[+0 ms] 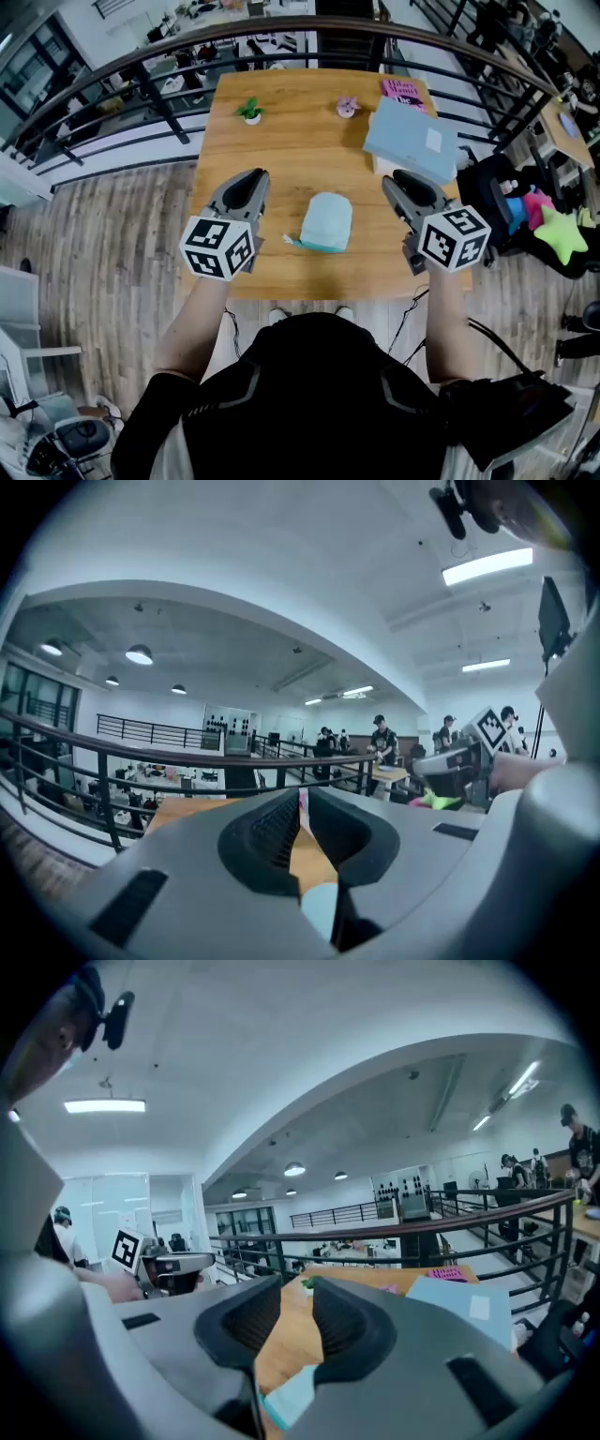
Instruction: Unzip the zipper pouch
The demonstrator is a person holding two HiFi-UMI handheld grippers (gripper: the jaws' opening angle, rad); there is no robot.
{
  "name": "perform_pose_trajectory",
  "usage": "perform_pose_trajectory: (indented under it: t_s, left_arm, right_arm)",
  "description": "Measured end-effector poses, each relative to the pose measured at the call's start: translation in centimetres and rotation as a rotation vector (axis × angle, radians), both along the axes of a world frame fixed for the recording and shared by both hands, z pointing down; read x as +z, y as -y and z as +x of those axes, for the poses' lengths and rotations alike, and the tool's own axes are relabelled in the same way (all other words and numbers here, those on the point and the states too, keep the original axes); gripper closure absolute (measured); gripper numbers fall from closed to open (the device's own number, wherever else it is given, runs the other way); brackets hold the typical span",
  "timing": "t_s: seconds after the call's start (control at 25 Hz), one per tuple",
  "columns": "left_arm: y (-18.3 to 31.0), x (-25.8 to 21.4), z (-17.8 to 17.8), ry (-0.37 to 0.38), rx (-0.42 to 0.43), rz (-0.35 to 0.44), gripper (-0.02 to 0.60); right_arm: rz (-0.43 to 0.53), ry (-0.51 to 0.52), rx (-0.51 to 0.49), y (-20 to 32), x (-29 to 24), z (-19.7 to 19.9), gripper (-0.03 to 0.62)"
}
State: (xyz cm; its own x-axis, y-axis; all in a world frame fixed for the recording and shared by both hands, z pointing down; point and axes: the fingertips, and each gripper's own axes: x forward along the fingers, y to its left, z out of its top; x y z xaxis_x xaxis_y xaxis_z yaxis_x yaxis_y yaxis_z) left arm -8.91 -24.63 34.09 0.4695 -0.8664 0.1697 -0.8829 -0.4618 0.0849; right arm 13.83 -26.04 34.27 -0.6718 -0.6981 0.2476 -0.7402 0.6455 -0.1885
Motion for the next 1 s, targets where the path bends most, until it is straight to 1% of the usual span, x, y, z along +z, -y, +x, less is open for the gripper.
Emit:
perform_pose_trajectory:
  t_s: [0.08,0.2,0.32,0.52,0.68,0.8,0.92,1.0]
  left_arm:
    - [0.0,-2.9,0.2,-0.037,-0.011,0.049,0.535]
    - [-0.1,-5.4,0.6,-0.009,-0.005,0.089,0.535]
    - [-0.3,-6.1,0.6,0.004,0.008,0.087,0.54]
    - [-0.9,-6.4,-0.1,0.004,-0.024,0.103,0.552]
    - [-1.4,-6.7,-0.1,-0.047,-0.019,0.079,0.552]
    - [-1.5,-6.5,-0.3,-0.036,-0.042,0.077,0.552]
    - [-1.7,-6.2,-0.6,-0.031,-0.058,0.073,0.552]
    - [-1.7,-5.9,-0.5,-0.03,-0.057,0.069,0.552]
  right_arm:
    - [0.045,0.023,0.007,0.0,-2.4,0.1,0.48]
    - [0.108,0.014,0.024,0.0,-4.8,0.2,0.501]
    - [0.134,0.027,0.037,-0.1,-6.2,0.3,0.53]
    - [0.162,-0.001,0.048,-0.4,-6.7,0.3,0.583]
    - [0.172,-0.017,0.056,-0.5,-6.7,0.3,0.585]
    - [0.17,-0.028,0.059,-0.6,-6.4,0.3,0.585]
    - [0.184,-0.087,0.065,-0.7,-5.9,0.1,0.586]
    - [0.184,-0.103,0.064,-0.7,-5.7,0.0,0.586]
